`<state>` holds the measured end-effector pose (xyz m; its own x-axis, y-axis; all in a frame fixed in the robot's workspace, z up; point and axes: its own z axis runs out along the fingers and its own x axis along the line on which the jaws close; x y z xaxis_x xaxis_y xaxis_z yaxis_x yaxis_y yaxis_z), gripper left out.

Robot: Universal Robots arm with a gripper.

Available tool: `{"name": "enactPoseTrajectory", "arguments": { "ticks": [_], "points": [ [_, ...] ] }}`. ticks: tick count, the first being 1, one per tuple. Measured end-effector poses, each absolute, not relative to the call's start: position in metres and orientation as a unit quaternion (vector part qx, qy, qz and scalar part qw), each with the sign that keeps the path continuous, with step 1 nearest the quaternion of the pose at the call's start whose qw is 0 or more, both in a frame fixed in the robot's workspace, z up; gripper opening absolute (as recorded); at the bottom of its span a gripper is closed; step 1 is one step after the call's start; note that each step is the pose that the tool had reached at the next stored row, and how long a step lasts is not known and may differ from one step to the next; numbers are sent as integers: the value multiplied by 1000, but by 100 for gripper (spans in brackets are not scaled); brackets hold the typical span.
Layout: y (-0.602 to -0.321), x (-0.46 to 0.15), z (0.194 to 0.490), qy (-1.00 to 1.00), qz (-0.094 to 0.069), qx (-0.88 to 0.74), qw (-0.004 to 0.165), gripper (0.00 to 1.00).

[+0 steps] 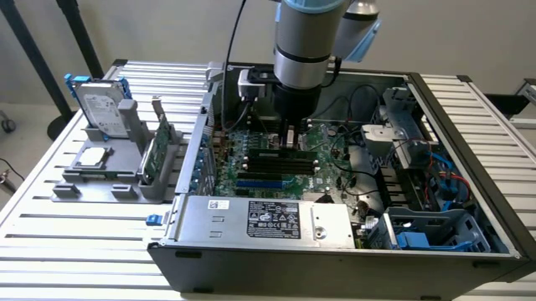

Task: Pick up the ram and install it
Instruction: 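Insert the ram into the slot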

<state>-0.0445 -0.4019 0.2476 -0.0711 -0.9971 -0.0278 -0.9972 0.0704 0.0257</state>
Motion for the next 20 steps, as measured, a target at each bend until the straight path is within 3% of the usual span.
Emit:
{"name": "enactPoseTrajectory", "arguments": {
  "ticks": [9, 20],
  "points": [
    [-402, -45, 240, 732, 8, -681, -4, 14],
    [-401, -45, 236, 732, 7, -681, -4, 14]
  ]
}}
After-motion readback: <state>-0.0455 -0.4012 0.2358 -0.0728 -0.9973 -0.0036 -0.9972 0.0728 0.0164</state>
